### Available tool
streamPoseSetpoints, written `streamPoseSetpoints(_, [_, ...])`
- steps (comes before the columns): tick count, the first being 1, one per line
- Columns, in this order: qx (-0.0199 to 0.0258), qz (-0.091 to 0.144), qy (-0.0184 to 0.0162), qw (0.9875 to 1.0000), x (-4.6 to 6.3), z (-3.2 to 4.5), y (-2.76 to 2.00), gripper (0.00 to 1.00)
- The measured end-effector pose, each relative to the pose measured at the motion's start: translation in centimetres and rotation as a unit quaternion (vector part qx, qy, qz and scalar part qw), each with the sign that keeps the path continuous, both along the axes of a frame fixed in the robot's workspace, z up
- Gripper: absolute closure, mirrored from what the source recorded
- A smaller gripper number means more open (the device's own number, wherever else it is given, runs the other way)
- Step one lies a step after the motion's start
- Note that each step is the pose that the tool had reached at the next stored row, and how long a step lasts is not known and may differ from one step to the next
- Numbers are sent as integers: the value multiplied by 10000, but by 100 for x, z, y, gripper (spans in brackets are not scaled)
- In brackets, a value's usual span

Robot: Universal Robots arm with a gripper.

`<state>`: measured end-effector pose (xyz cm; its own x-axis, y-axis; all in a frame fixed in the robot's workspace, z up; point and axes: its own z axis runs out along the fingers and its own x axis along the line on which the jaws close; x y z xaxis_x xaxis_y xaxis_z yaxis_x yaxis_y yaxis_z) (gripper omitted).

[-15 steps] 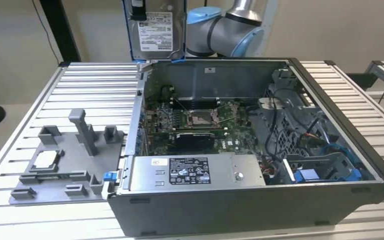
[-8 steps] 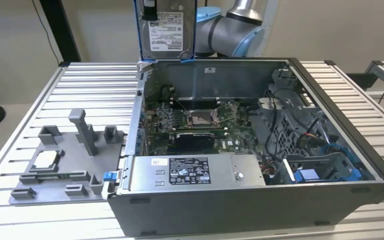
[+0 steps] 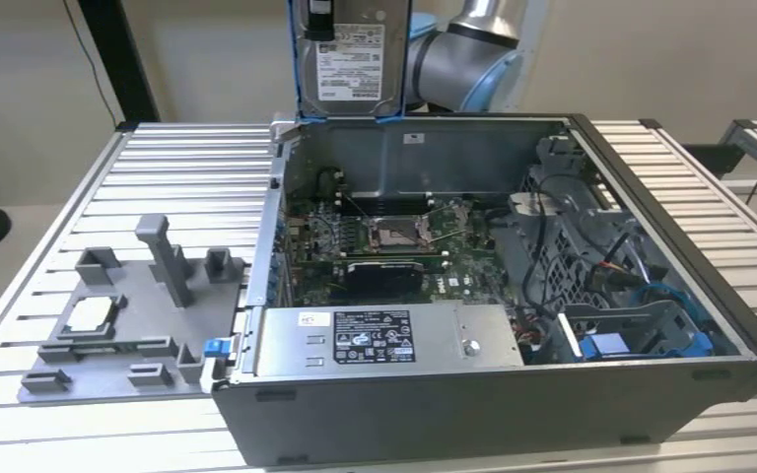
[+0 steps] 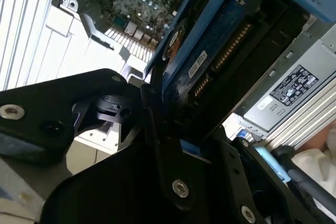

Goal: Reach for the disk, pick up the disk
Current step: 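Pick up the disk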

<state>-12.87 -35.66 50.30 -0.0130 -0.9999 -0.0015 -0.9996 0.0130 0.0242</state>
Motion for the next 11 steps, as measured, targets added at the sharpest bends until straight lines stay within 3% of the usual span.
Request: streamPoseSetpoints(11, [0,0,0,10000,283,0,0,100])
